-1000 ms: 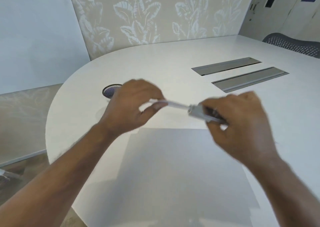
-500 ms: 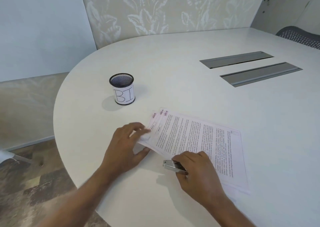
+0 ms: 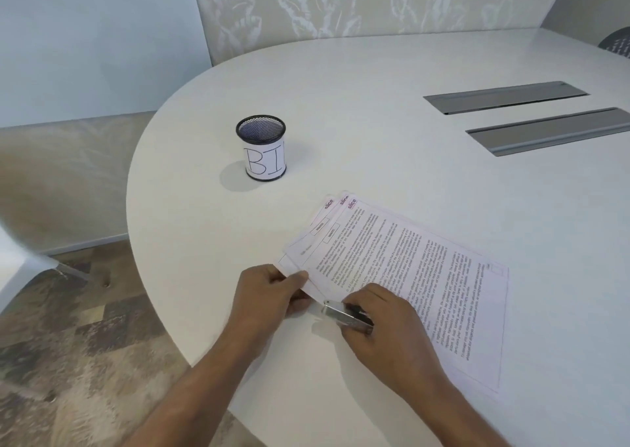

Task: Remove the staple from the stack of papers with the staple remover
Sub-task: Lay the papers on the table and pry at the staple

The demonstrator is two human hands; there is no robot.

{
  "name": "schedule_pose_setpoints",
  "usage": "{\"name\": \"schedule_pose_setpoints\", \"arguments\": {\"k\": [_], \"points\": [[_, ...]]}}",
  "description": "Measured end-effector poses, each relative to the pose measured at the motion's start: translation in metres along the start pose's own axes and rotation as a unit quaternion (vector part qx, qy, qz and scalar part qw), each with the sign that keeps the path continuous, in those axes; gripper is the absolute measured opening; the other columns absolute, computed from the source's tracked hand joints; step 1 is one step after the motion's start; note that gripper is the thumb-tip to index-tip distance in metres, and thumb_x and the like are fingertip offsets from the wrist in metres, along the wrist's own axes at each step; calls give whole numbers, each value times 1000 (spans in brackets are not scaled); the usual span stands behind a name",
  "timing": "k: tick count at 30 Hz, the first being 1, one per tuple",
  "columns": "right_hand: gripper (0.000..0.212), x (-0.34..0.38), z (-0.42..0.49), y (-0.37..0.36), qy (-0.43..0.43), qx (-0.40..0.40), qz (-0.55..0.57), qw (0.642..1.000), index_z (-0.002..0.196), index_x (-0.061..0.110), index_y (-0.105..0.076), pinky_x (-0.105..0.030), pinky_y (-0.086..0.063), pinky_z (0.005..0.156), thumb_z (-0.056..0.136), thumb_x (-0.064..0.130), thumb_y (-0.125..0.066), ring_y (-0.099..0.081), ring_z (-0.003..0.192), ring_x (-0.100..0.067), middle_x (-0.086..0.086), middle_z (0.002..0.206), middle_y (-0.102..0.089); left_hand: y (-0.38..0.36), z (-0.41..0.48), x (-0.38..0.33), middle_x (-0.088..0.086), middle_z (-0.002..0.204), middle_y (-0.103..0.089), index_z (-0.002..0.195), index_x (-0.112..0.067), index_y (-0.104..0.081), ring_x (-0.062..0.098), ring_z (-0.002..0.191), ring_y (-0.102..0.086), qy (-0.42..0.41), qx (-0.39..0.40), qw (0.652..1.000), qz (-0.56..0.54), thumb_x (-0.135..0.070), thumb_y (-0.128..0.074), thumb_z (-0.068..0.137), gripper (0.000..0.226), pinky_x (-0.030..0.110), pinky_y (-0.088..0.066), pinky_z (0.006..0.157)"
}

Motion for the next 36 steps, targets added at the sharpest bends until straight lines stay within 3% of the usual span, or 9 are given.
{"name": "schedule_pose_setpoints", "arguments": {"k": [2, 4, 8, 11, 15, 20, 28, 34, 36], "points": [[22, -1, 2, 4, -27, 12, 66, 997, 90, 30, -70, -15, -47, 64, 76, 45, -76, -60, 77, -2, 16, 82, -64, 0, 1, -1, 9, 82, -83, 86, -3, -78, 24, 72, -81, 3, 0, 1000, 1, -3, -66, 94, 15, 30, -65, 64], [27, -2, 9, 9, -54, -2, 121, 991, 95, 34, -68, -12, -45, 60, 75, 52, -75, -61, 78, -1, 19, 84, -65, 0, 1, -5, 9, 80, -83, 83, -5, -79, 17, 63, -78, 16, 18, 1000, -14, 0, -66, 93, 17, 25, -63, 59], [22, -3, 30, 14, -54, -18, 108, 992, 99, 34, -69, -19, -48, 56, 82, 48, -72, -63, 70, -3, 14, 77, -70, 1, 5, -7, 11, 79, -82, 81, -7, -80, 16, 60, -71, 36, 41, 998, -32, -3, -67, 92, 18, 23, -62, 58], [17, 0, 45, 13, -41, -13, 73, 996, 93, 29, -72, -33, -52, 65, 86, 45, -68, -61, 73, -6, 9, 80, -69, 1, 6, -6, 10, 81, -82, 78, -11, -81, 18, 66, -74, 25, 48, 998, -39, -2, -66, 92, 23, 24, -62, 61], [23, 0, 53, 5, -35, 2, 67, 997, 86, 27, -72, -38, -51, 65, 86, 49, -65, -60, 73, -8, 8, 77, -65, -2, 6, -4, 13, 90, -83, 80, -11, -84, 23, 81, -81, -6, 70, 996, -58, 2, -63, 91, 27, 26, -63, 67], [23, -1, 51, -2, -38, -9, 88, 995, 92, 30, -74, -36, -53, 64, 86, 49, -64, -62, 75, -4, 11, 80, -69, -4, 8, 3, 14, 94, -83, 95, -6, -82, 29, 87, -81, -44, 53, 995, -70, -2, -65, 95, 17, 32, -65, 74], [29, 2, 52, -7, -16, -30, 83, 996, 82, 26, -69, -31, -47, 54, 91, 51, -59, -56, 66, -7, 10, 68, -62, -8, 5, 8, 10, 90, -84, 94, -13, -82, 29, 86, -81, -82, 8, 995, -56, -5, -68, 95, 16, 38, -65, 76], [14, 7, 51, -9, 22, -40, 82, 996, 91, 22, -74, -30, -49, 59, 92, 33, -66, -58, 72, -8, 7, 75, -62, -9, 5, 14, 26, 89, -79, 90, 0, -79, 38, 85, -80, -109, -29, 993, -41, -9, -73, 92, 11, 51, -65, 81], [15, 9, 51, -8, 30, -36, 70, 996, 95, 18, -75, -31, -50, 59, 92, 29, -66, -58, 72, -10, 3, 77, -63, -11, 4, 17, 20, 86, -81, 86, -2, -80, 36, 84, -80, -118, -36, 992, -30, -12, -74, 90, 12, 53, -65, 82]]}}
Point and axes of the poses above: each hand's wrist, its own z-axis towards the middle knuckle, its own y-axis out of the back of the hand, x = y × z, the point moved 1 cm from there along z, towards the middle knuckle
